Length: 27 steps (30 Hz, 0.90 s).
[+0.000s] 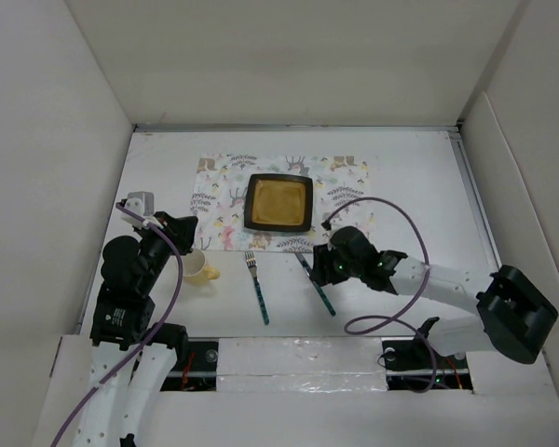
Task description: Set the dinner table for one person
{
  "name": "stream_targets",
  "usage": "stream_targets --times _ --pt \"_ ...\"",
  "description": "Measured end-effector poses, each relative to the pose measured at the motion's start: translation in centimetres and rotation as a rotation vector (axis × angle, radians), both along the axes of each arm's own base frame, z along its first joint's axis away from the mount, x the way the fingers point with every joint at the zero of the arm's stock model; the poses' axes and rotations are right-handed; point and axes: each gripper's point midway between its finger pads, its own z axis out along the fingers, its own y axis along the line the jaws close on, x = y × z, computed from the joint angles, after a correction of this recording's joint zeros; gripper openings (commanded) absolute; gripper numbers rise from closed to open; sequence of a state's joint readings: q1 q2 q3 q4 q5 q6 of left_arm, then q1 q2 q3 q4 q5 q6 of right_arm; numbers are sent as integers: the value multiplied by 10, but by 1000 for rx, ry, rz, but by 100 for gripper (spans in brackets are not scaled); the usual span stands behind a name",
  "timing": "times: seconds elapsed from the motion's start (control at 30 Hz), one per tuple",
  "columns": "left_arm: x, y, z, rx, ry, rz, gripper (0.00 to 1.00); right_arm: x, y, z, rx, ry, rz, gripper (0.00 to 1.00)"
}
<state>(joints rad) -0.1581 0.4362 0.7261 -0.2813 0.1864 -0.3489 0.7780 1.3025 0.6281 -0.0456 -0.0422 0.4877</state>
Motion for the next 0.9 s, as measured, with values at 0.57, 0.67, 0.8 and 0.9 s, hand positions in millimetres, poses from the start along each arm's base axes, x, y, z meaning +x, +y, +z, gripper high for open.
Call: stream_targets --times 0.57,0.67,0.8,0.9 --pt "-1 5 3 0 -12 27 32 -58 77 26 -202 -159 172 0" --pt "0 15 1 -2 -6 89 38 -49 127 52 -105 -235 237 12" --pt "-2 25 8 -11 -25 146 50 -44 180 69 -23 -335 344 59" --pt "-4 31 20 -19 -52 183 56 -39 220 67 -3 -400 436 68"
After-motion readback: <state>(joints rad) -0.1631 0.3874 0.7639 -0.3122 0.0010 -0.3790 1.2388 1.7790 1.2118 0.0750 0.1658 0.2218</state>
